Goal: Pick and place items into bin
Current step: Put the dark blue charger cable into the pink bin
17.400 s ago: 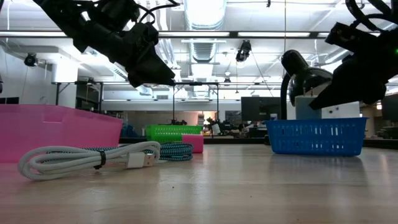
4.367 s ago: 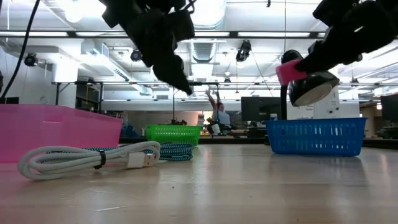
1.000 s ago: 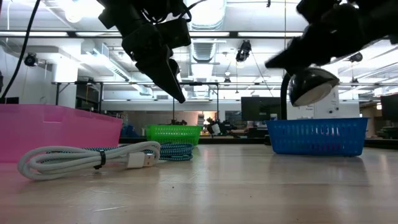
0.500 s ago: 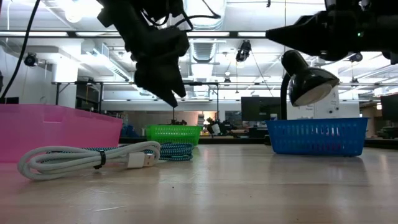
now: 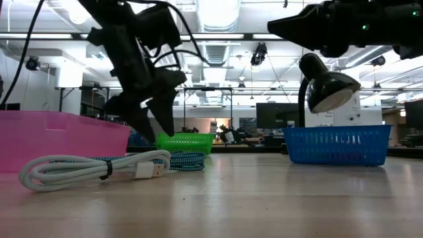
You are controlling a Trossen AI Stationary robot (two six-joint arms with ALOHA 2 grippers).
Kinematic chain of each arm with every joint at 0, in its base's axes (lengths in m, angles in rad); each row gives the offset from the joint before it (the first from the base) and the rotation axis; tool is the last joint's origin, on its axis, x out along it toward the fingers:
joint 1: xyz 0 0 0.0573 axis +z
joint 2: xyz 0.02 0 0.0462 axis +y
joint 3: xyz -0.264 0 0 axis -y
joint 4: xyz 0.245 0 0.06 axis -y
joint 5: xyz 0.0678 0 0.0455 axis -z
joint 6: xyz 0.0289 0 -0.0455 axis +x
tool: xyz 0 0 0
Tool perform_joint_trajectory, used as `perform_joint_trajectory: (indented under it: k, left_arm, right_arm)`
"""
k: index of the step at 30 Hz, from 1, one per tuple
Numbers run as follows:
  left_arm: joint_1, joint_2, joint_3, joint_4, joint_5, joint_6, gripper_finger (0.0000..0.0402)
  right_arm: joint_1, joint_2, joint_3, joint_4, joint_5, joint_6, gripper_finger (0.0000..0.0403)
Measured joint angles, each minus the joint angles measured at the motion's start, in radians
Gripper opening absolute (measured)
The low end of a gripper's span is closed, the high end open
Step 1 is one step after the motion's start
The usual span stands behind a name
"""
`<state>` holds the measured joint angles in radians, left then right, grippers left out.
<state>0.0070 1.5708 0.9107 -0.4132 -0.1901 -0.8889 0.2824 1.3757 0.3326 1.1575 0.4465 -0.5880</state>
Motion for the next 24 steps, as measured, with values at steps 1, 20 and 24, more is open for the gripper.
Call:
perform_joint_trajectory:
  k: [1, 20, 24]
  left_arm:
    - [-0.001, 0.0, -0.006, -0.002, 0.001, -0.015, 0.025]
    - [-0.083, 0.103, 0.002, 0.06, -0.002, -0.122, 0.025]
    - [-0.095, 0.103, 0.001, 0.049, 0.003, -0.122, 0.0249]
  right_arm:
    - [-0.004, 0.006, 0.004, 0.0, 0.0, 0.0, 0.0196]
    - [-0.097, 0.061, 0.016, 0.0, 0.0, 0.038, 0.0196]
    - [-0.098, 0.062, 0.014, -0.001, -0.001, 0.038, 0.0196]
